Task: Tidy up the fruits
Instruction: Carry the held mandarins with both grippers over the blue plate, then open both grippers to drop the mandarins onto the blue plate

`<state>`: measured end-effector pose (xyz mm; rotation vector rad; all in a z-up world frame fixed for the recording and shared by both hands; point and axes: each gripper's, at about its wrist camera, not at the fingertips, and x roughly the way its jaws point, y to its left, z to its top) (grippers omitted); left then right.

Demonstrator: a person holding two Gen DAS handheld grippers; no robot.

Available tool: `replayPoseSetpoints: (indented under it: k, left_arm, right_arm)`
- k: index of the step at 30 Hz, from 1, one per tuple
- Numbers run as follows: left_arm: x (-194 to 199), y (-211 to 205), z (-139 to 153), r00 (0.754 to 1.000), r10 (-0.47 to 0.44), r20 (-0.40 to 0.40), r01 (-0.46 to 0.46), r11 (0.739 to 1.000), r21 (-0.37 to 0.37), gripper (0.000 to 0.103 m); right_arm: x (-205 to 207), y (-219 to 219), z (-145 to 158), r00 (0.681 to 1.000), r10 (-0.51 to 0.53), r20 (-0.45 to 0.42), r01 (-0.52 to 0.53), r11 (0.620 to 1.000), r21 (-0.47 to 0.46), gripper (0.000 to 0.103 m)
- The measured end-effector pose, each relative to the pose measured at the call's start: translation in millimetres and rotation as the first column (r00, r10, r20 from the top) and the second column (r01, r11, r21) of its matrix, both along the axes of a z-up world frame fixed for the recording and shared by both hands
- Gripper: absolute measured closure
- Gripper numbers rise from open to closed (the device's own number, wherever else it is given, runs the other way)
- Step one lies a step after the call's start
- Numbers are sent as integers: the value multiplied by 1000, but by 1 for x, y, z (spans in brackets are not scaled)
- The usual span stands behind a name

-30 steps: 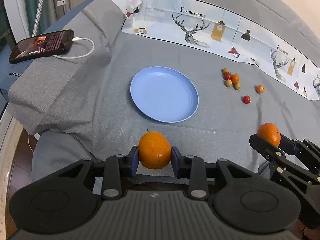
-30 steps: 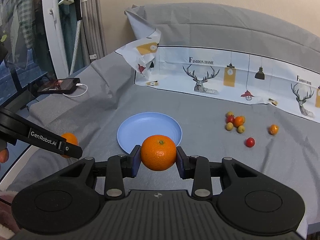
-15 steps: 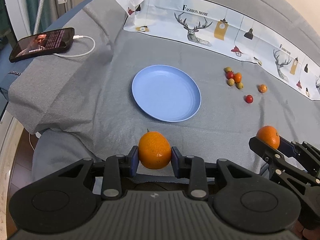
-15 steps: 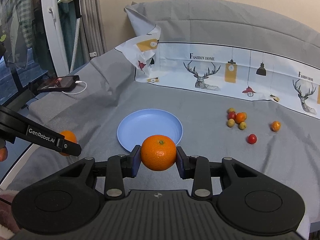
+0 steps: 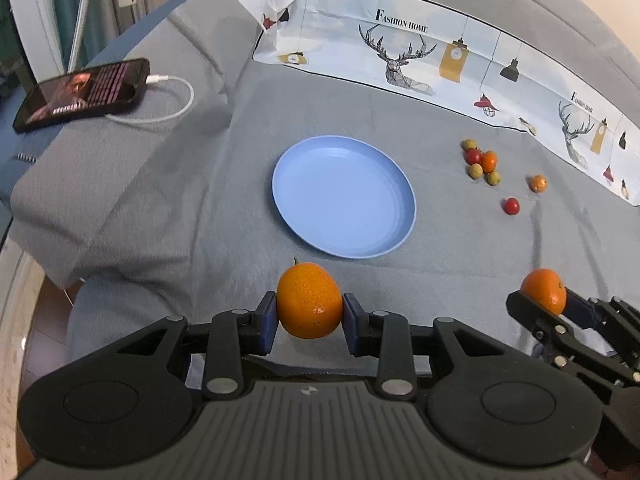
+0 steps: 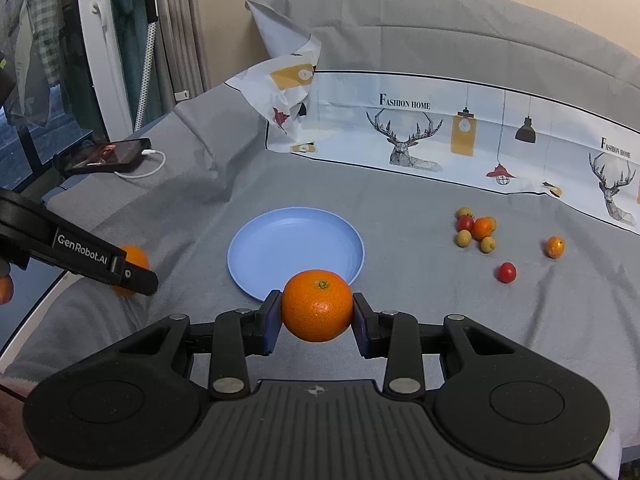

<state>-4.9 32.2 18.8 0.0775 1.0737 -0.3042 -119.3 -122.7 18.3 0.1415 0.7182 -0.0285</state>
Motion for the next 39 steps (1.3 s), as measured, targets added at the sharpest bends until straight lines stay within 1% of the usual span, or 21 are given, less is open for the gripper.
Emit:
replayPoseSetpoints:
  k: [6, 12, 14, 19, 24, 30, 32, 39]
  left_arm:
    - [22, -8, -8, 1000, -11, -19, 11, 1000, 13, 66]
    - [58, -24, -21, 1000, -17, -17, 17, 999, 39, 66]
    - [72, -32, -30, 1000, -26, -18, 27, 998, 53, 66]
    - [103, -49, -55, 997, -41, -59, 46, 996, 82, 66]
    - [126, -62, -75, 997, -55, -53, 61, 992, 112, 66]
    - [153, -78, -102, 996, -60, -65, 70, 984, 165, 66]
    - [160, -82, -110, 996, -61, -67, 72, 980, 187, 66]
    - [179, -87, -131, 995, -51, -91, 70, 974, 215, 66]
  right_arm:
    - [20, -10, -8, 999, -28, -16, 28, 1000, 1, 65]
    - [54, -18, -26, 998, -34, -54, 33, 999, -6, 65]
    - [67, -20, -34, 997, -25, -69, 24, 1000, -11, 65]
    - [97, -20, -52, 994, -9, -108, 9, 1000, -3, 65]
    - [124, -19, -66, 991, 19, -132, -18, 1000, 3, 65]
    - [155, -21, -92, 982, 37, -187, -35, 999, 17, 65]
    - [162, -20, -100, 979, 45, -201, -43, 999, 13, 65]
    - [180, -18, -127, 967, 66, -245, -72, 997, -16, 65]
